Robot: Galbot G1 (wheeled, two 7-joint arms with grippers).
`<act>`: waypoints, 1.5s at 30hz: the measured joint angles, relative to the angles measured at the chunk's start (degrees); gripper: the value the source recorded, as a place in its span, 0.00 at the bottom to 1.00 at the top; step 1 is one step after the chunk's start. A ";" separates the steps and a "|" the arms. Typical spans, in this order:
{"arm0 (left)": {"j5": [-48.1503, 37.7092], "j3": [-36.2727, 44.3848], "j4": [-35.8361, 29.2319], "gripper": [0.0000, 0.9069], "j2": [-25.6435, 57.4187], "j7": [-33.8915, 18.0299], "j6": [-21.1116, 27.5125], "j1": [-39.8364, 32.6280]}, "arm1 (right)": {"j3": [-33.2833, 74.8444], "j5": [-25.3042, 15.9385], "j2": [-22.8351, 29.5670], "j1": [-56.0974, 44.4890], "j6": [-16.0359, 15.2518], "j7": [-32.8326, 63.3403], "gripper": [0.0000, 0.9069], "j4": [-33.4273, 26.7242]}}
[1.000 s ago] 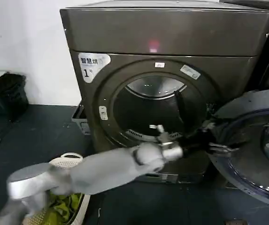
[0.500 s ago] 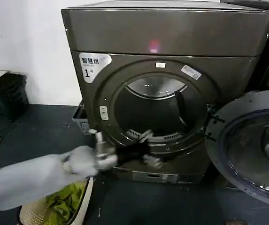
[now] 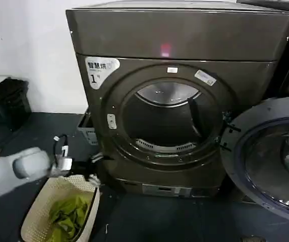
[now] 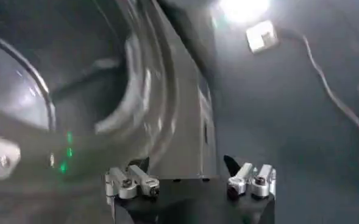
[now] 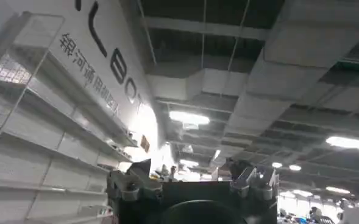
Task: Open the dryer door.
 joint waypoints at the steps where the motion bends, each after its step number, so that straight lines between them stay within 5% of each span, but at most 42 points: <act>1: 1.13 2.66 0.99 1.00 -0.16 0.09 -0.11 -2.14 | 0.11 -0.01 0.00 -0.12 0.22 -0.03 1.00 -0.19; 10: 14.52 13.77 9.42 1.00 -1.57 4.14 -5.68 -11.66 | 0.90 -0.34 -0.02 -0.64 0.53 -0.05 1.00 -1.12; 45: 26.95 12.27 18.10 1.00 -2.44 12.18 -13.84 -13.15 | 3.08 -0.39 0.78 -2.17 0.81 0.02 1.00 -1.75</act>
